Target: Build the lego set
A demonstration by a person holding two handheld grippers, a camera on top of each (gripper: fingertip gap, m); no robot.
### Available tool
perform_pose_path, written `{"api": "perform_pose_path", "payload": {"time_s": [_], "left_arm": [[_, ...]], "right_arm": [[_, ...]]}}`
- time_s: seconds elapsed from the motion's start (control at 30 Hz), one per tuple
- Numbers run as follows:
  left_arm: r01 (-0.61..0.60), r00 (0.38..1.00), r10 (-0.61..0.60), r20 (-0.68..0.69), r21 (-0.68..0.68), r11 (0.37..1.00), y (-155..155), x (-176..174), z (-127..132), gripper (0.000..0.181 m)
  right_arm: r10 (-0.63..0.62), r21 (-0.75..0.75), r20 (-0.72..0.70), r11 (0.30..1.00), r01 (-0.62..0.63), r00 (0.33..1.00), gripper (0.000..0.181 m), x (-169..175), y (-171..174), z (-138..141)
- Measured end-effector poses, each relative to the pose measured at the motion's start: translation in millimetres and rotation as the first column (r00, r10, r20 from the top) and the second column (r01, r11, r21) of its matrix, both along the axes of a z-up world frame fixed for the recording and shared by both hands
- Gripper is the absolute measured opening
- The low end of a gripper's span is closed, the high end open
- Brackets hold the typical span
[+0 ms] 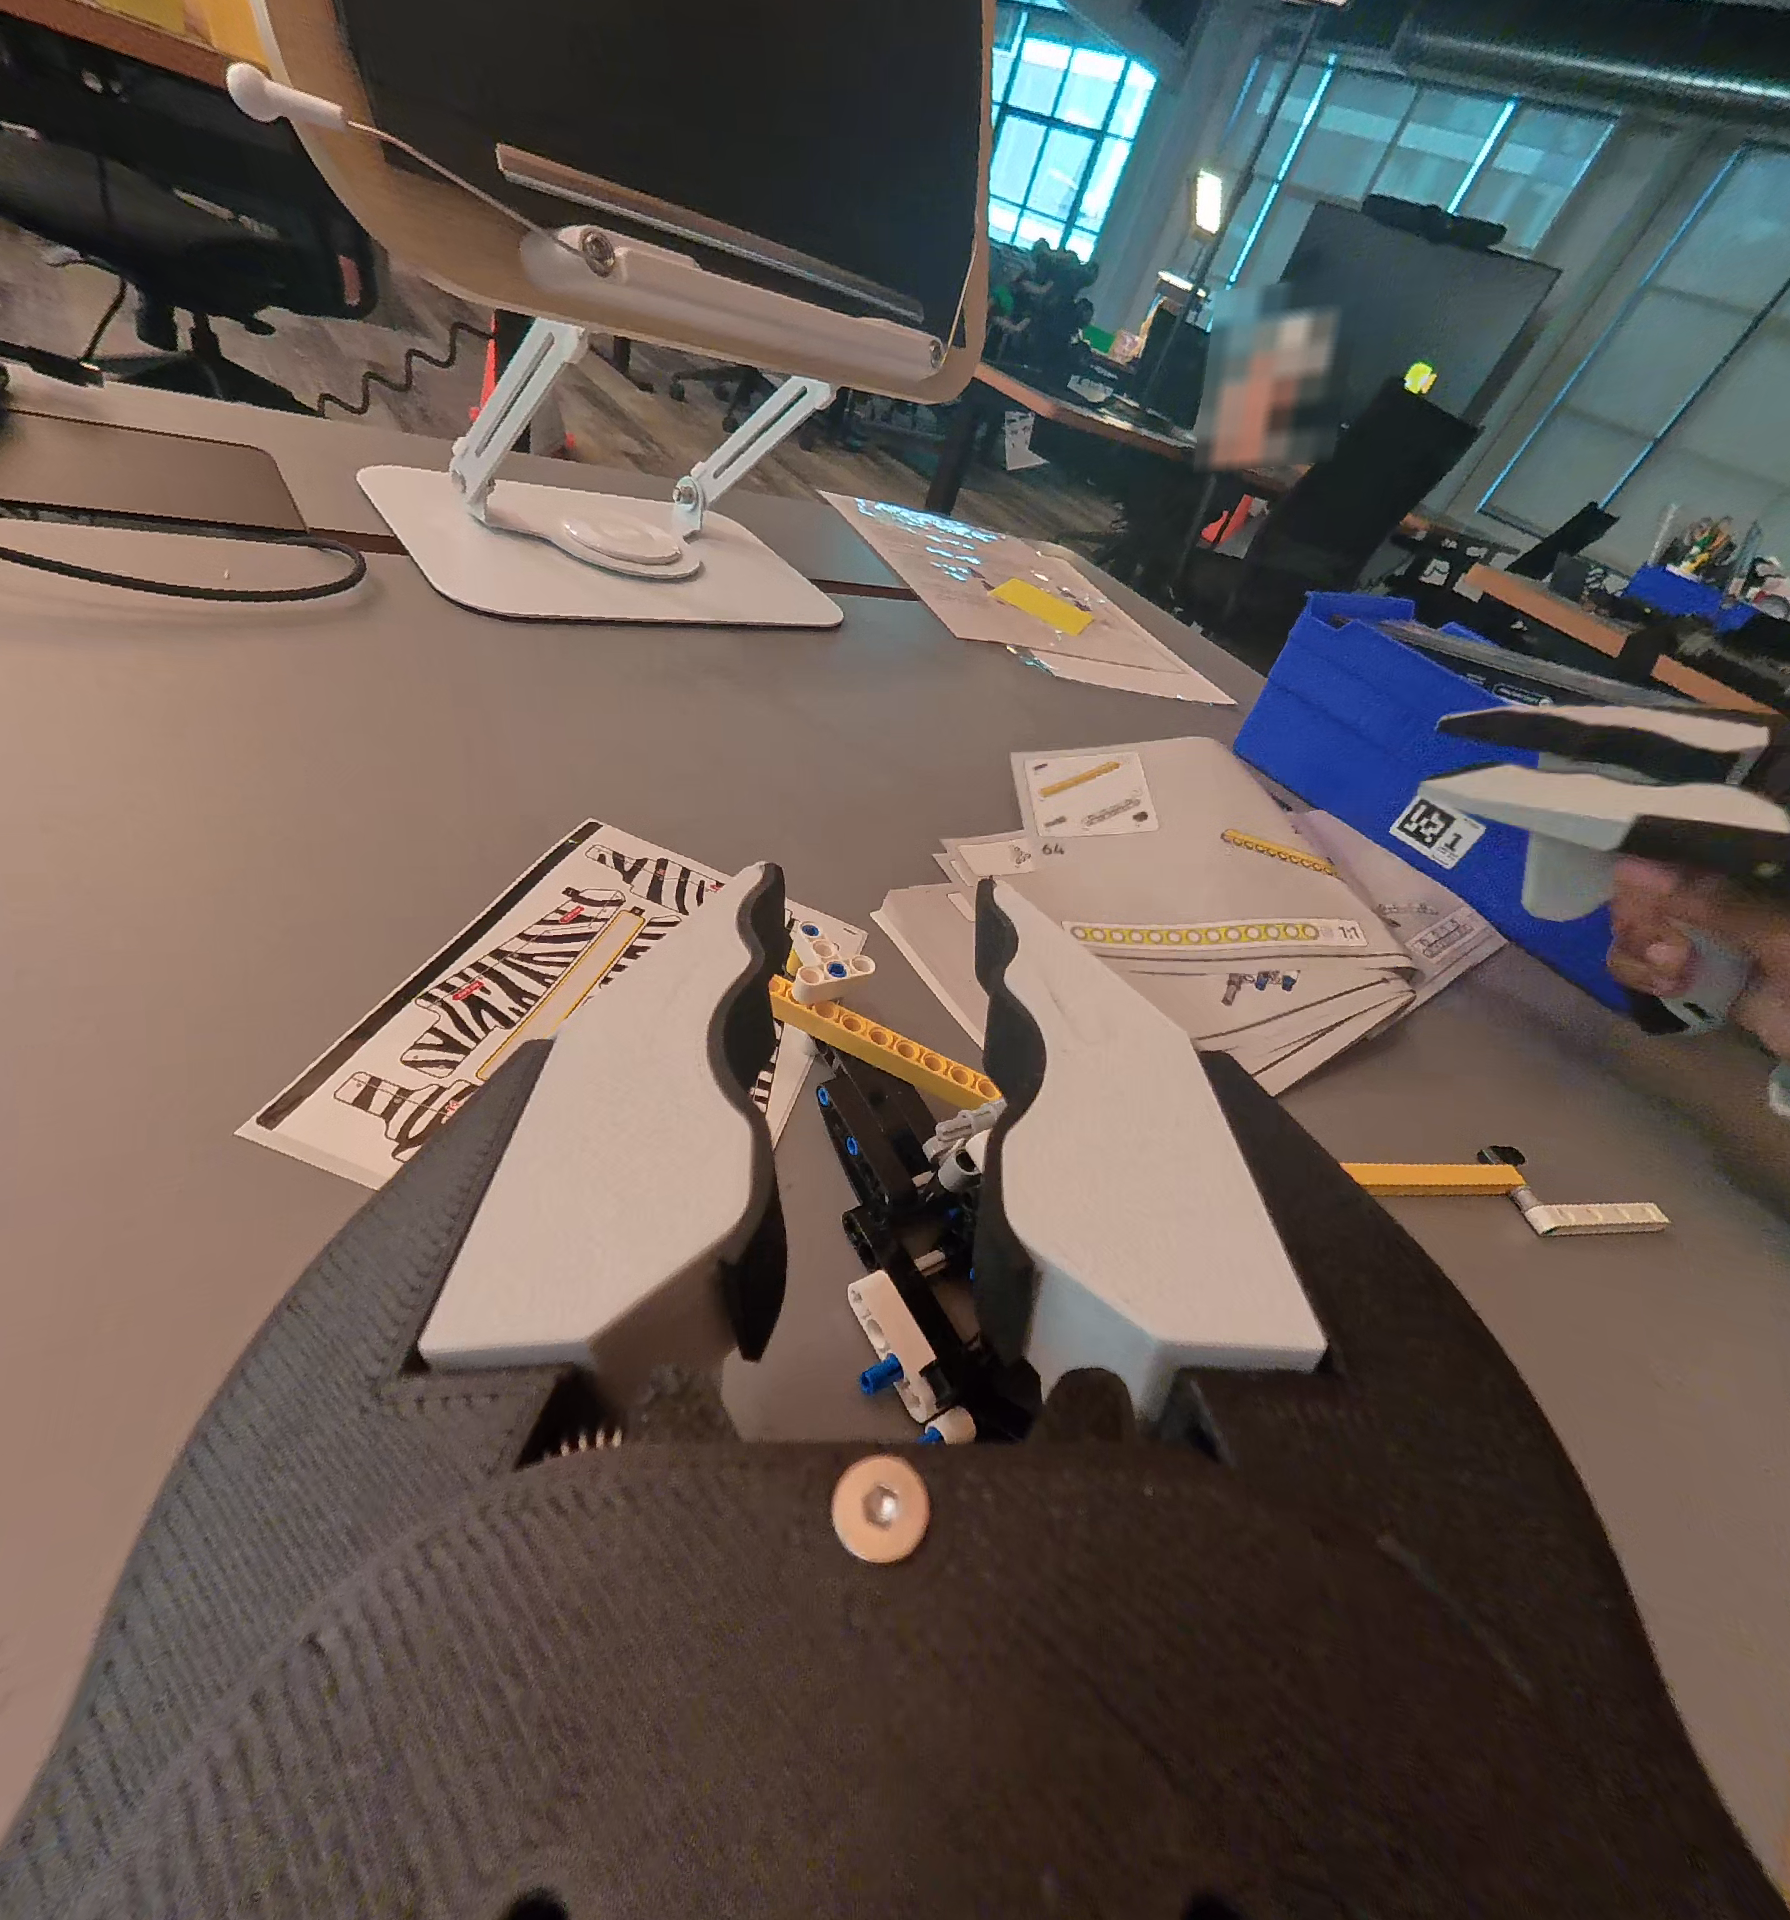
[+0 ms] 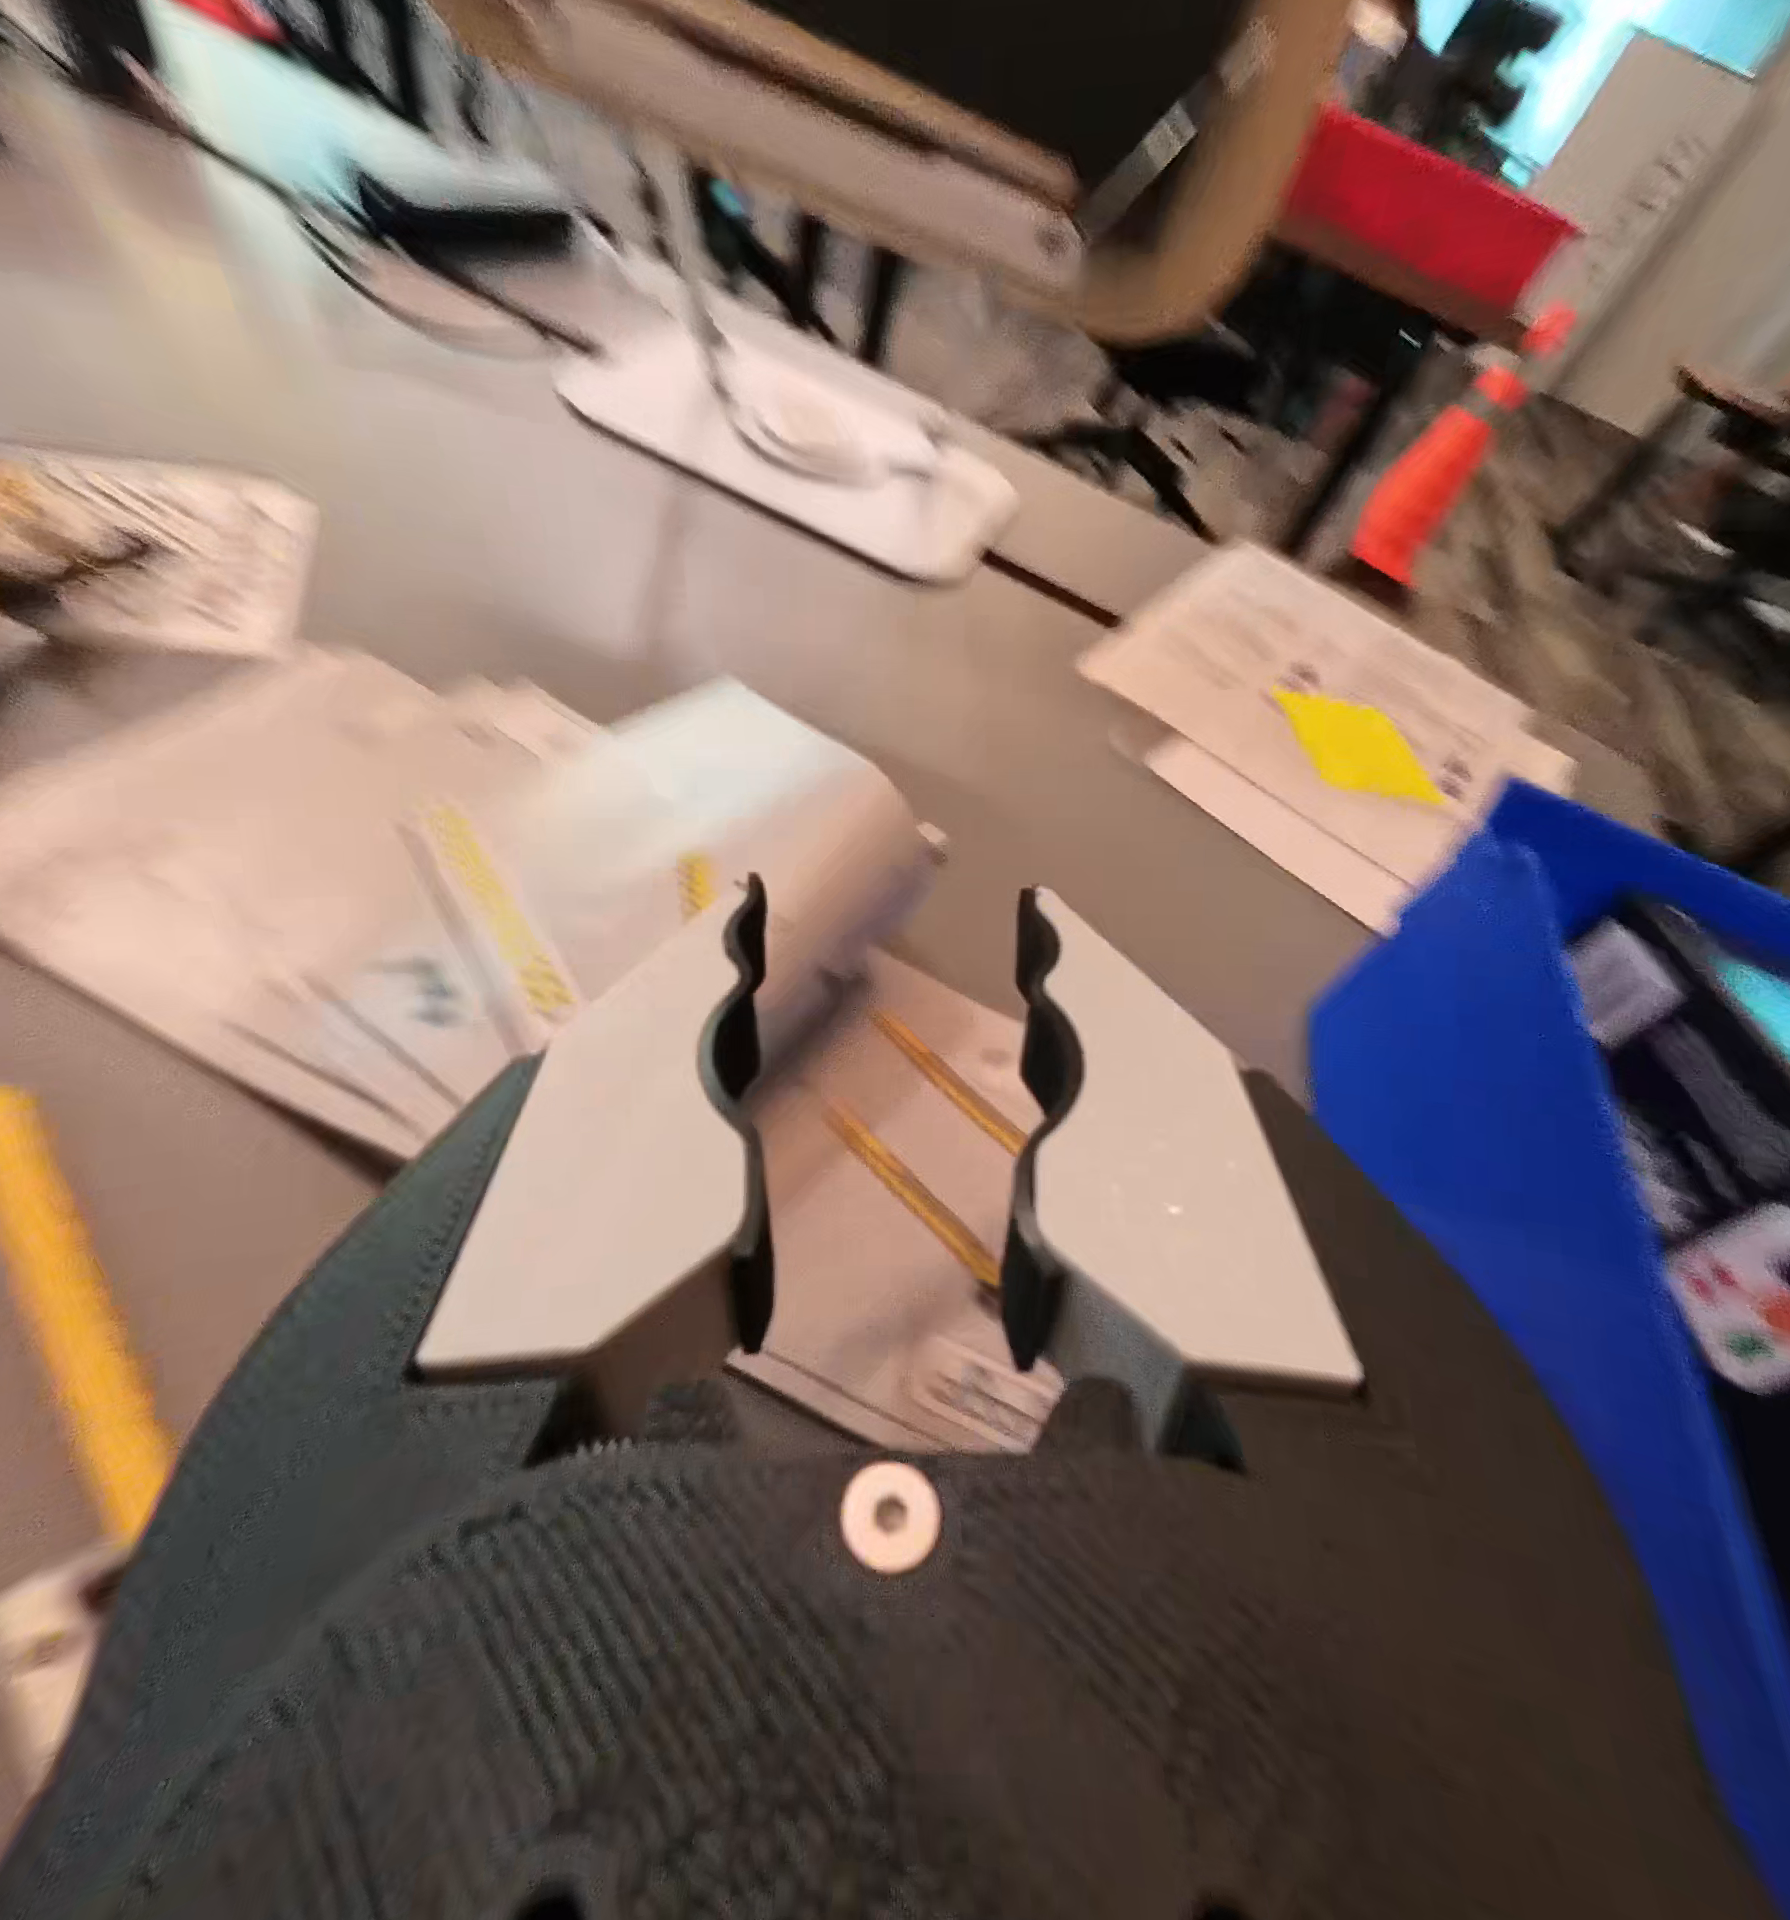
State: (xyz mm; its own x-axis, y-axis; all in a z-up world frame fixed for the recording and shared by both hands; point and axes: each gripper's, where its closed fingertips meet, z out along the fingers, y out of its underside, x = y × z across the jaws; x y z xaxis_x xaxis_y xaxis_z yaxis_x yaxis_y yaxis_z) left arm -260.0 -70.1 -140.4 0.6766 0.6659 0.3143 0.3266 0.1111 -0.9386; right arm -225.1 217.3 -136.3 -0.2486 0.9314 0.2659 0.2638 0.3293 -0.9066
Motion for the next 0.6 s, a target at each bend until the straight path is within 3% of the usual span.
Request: {"api": "perform_pose_path", "payload": {"time_s": [0.07,0.17,0.23,0.43,0.6], "left_arm": [[0.001,1.0,-0.001,0.001,-0.002,1.0,0,0,0,0.035],[0.002,1.0,-0.002,0.0,-0.002,1.0,0,0,0,0.035],[0.001,1.0,-0.001,0.0,0.001,1.0,0,0,0,0.034],[0.001,1.0,-0.001,0.002,0.002,1.0,0,0,0,0.034],[-0.002,1.0,0.002,0.003,0.006,1.0,-1,-1,0,0.034]], "right_arm": [[0.085,-0.102,0.002,0.991,-0.084,0.996,0.049,3,-30,4],[0.114,-0.144,0.141,0.985,-0.094,0.983,0.054,0,-50,-29],[0.115,-0.136,0.173,0.986,-0.092,0.978,0.042,-1,-52,-45],[0.084,-0.05,0.214,0.996,-0.075,0.973,0.0,-1,-36,-60],[-0.066,0.019,0.216,0.998,0.064,0.974,0.0,-6,1,-62]]}}
